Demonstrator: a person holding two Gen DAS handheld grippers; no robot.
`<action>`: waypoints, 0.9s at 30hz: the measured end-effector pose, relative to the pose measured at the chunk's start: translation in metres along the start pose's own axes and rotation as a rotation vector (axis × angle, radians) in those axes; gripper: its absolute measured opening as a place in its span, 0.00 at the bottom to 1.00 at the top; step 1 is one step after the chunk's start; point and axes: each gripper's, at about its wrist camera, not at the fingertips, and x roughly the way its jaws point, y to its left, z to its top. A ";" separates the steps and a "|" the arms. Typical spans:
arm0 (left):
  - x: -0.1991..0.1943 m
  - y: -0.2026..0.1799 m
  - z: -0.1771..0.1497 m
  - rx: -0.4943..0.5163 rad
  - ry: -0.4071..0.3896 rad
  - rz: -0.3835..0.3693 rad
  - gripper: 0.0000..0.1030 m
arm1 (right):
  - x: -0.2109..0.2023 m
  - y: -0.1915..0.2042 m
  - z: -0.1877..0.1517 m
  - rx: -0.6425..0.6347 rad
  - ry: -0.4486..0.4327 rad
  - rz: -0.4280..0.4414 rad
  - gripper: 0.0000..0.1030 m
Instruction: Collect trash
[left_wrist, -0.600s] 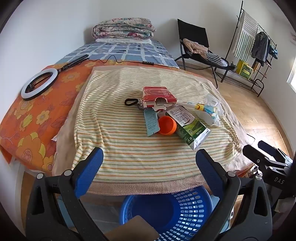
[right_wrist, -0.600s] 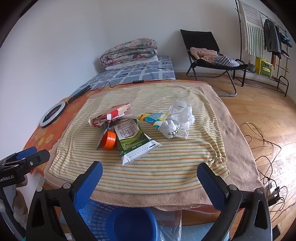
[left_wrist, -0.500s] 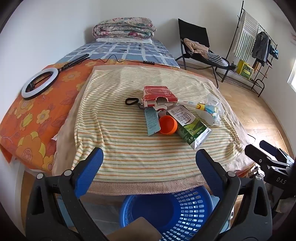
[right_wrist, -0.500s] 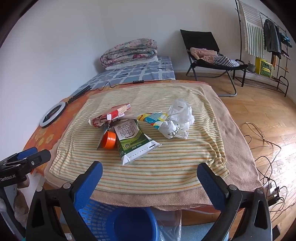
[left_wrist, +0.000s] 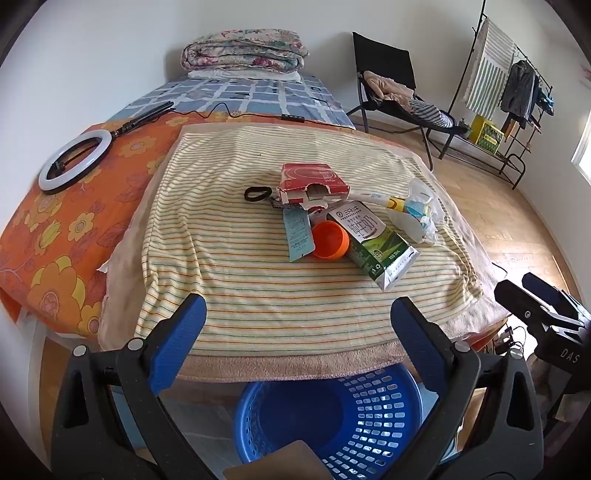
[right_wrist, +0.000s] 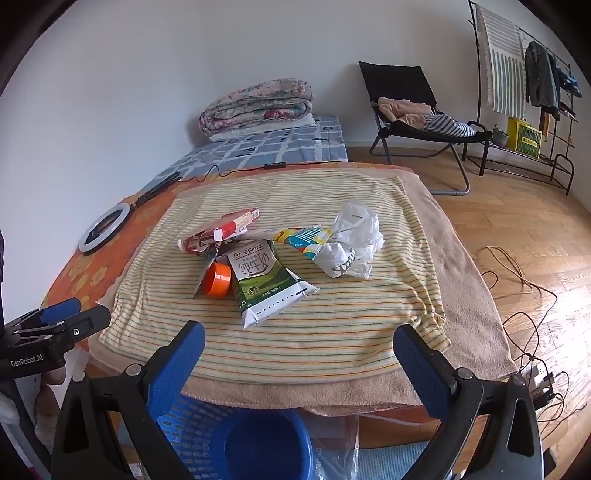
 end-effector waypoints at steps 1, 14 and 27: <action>0.000 0.000 0.000 0.001 0.000 0.001 0.99 | 0.000 0.001 -0.002 -0.001 -0.003 -0.003 1.00; 0.000 0.000 0.000 0.001 0.000 0.001 0.99 | -0.002 0.005 -0.001 -0.006 -0.002 -0.005 1.00; 0.000 0.001 0.000 0.000 0.002 -0.003 0.99 | -0.002 0.003 -0.003 -0.001 0.008 -0.004 1.00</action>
